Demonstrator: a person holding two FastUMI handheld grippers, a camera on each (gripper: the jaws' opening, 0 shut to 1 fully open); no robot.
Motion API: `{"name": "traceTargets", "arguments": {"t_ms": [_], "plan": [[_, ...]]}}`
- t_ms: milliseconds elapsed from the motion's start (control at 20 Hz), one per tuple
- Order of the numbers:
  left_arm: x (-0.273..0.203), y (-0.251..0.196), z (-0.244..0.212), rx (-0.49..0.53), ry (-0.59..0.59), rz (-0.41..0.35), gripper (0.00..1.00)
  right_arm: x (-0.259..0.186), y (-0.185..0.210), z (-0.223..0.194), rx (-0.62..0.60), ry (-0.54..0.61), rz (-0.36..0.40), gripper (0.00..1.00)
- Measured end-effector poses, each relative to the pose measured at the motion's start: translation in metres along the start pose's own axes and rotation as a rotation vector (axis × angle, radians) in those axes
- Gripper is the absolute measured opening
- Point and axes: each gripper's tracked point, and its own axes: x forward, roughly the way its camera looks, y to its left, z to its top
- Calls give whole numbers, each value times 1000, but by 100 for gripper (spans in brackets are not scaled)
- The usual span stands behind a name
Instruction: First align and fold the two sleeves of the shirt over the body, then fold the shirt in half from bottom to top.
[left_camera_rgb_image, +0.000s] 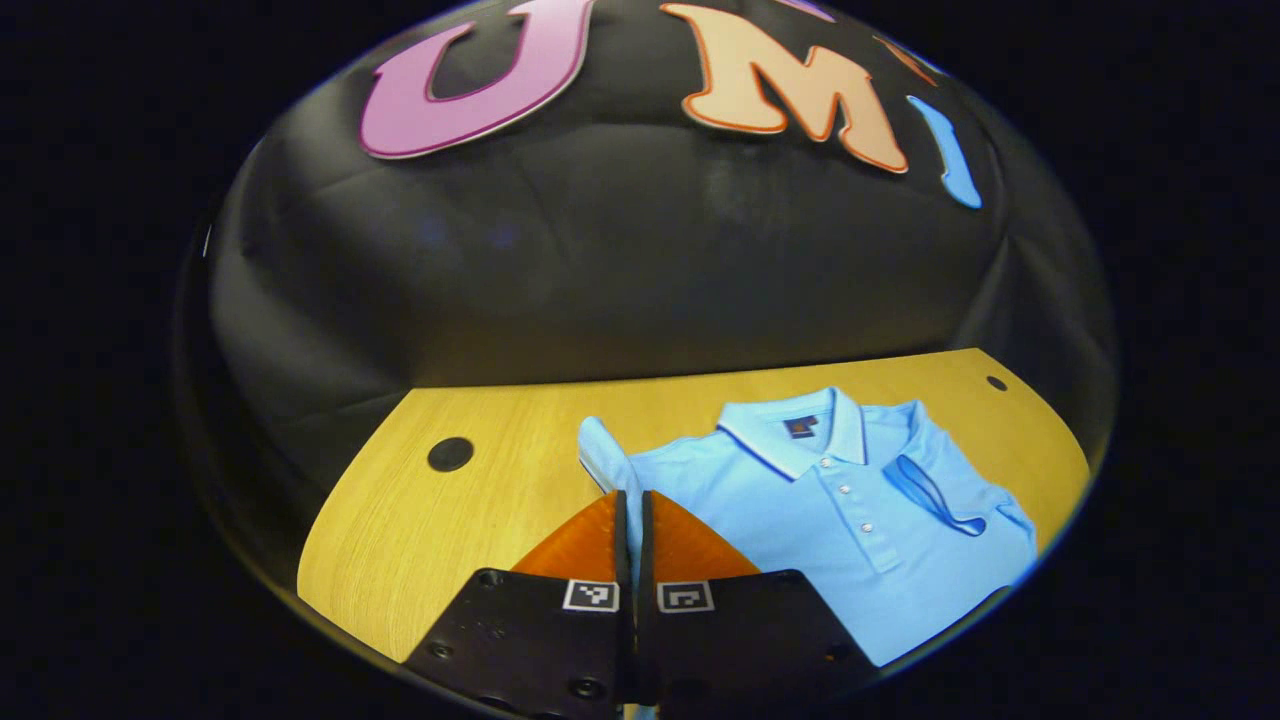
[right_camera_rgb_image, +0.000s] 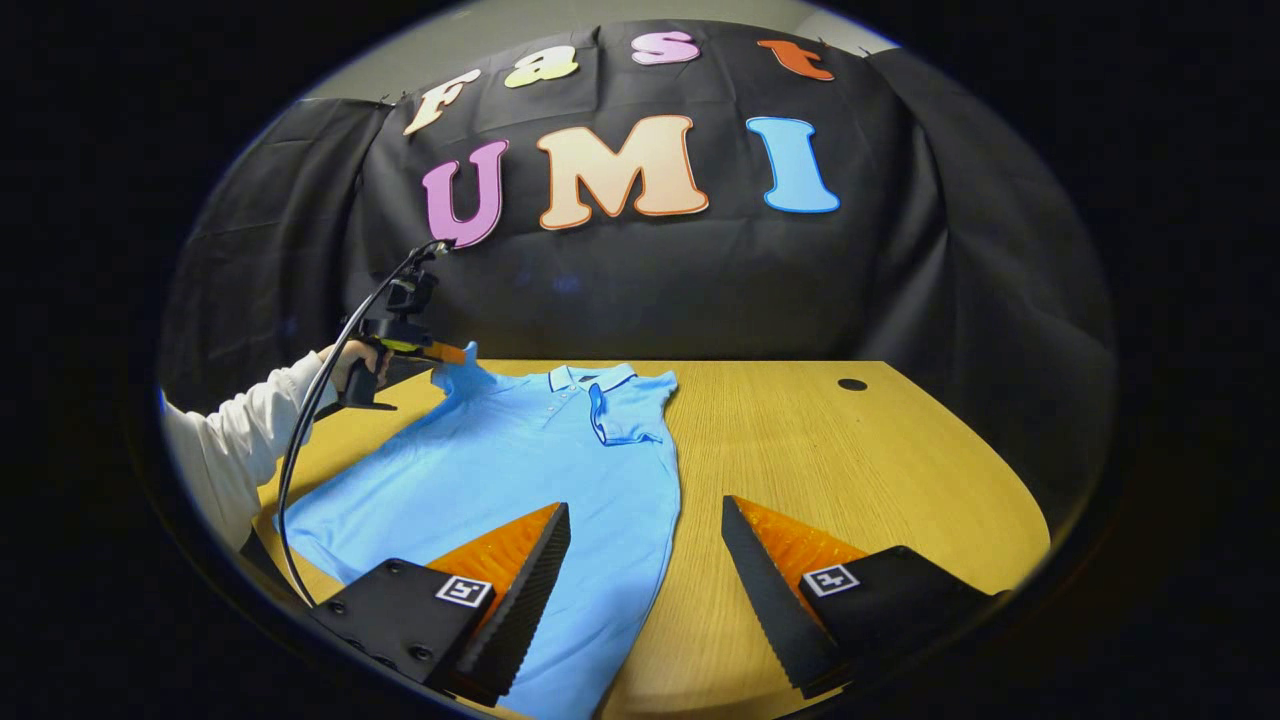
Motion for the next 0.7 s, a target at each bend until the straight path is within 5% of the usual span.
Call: {"name": "traceTargets", "arguments": {"t_ms": [350, 700], "plan": [[20, -87, -13, 139, 30, -100, 0, -2, -1, -11, 2, 13, -5, 97], [33, -112, -32, 134, 76, -125, 7, -3, 7, -23, 14, 40, 16, 97]]}}
